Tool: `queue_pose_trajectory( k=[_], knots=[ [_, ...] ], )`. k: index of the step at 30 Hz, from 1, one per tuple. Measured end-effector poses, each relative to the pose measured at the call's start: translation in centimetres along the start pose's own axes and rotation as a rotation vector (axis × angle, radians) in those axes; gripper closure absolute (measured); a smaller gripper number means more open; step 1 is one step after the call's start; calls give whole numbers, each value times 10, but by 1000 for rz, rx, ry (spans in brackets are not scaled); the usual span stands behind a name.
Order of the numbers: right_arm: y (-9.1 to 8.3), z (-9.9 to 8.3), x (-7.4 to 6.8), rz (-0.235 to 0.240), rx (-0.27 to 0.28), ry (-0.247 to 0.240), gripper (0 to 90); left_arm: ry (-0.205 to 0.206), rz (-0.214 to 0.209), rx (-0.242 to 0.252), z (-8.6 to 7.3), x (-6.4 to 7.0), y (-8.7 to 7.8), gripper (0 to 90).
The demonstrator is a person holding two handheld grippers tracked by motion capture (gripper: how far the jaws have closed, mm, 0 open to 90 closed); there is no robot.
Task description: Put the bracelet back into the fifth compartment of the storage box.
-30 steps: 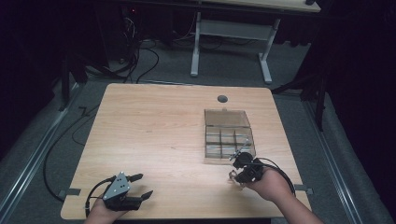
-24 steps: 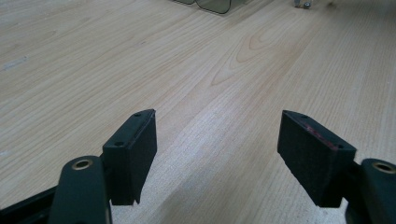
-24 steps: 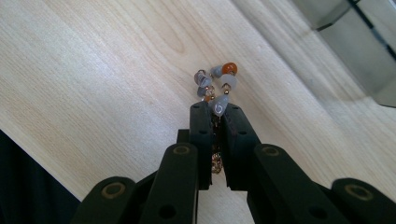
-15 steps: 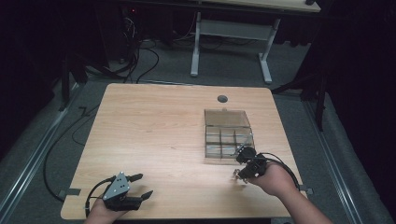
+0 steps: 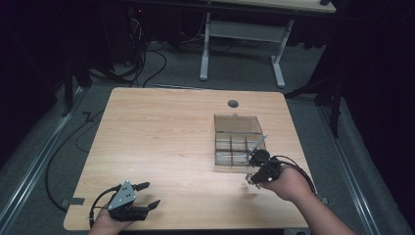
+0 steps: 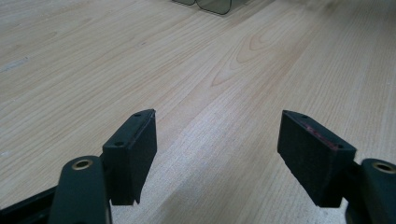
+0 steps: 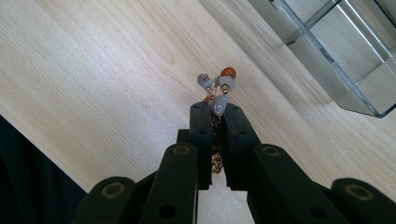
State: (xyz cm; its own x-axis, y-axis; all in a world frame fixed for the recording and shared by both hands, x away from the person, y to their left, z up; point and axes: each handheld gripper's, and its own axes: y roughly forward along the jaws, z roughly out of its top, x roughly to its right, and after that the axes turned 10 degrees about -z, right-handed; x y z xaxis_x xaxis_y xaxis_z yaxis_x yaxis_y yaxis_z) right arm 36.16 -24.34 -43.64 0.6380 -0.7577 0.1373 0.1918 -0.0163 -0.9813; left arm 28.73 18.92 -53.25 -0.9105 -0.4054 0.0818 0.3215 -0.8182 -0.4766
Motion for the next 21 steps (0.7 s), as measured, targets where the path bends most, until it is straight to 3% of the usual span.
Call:
queue_pose_trajectory(
  k=[11, 21],
  knots=[
    [-6, 4, 8, 15, -8, 13, 848, -1, 0, 1, 0, 0, 0, 289],
    [-24, 14, 19, 14, 19, 22, 848, -2, -3, 1, 0, 0, 0, 288]
  ],
)
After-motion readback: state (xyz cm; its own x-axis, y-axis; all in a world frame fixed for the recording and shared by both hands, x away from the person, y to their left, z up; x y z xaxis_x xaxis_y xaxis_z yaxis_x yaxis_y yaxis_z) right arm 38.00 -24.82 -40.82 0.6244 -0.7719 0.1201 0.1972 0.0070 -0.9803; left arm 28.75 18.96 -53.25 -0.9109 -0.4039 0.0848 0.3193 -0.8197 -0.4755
